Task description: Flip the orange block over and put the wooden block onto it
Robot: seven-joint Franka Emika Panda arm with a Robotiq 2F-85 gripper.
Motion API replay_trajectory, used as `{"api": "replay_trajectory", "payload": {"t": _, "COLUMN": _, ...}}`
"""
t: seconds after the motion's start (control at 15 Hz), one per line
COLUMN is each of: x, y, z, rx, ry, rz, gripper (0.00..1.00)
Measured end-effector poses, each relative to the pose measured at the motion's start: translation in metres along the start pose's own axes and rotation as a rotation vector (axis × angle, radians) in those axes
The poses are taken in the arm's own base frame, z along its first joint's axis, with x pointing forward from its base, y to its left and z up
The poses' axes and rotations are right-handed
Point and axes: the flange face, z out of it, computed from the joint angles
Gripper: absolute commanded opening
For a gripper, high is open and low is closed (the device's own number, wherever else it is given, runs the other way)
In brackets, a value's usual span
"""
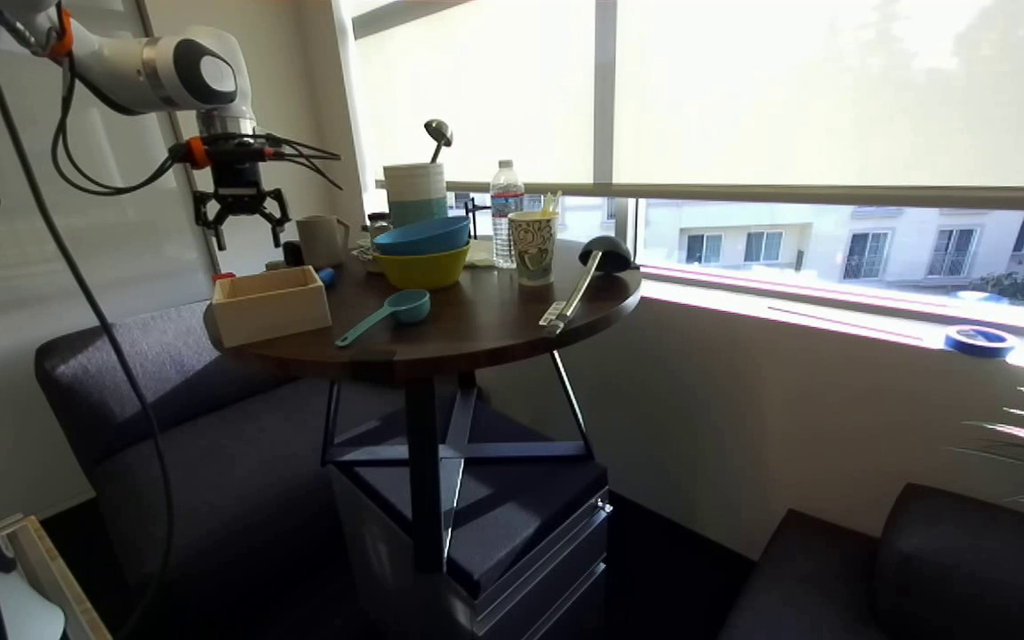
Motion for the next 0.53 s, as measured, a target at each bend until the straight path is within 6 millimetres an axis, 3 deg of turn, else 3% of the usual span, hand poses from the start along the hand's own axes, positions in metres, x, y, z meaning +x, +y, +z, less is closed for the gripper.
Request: {"api": "replay_trajectory", "payload": {"t": 0.53, "x": 0.0047, "y": 0.0038, "z": 0.0061, "rx": -0.017, "ry": 0.062, "rz": 0.015, "gripper": 1.00}}
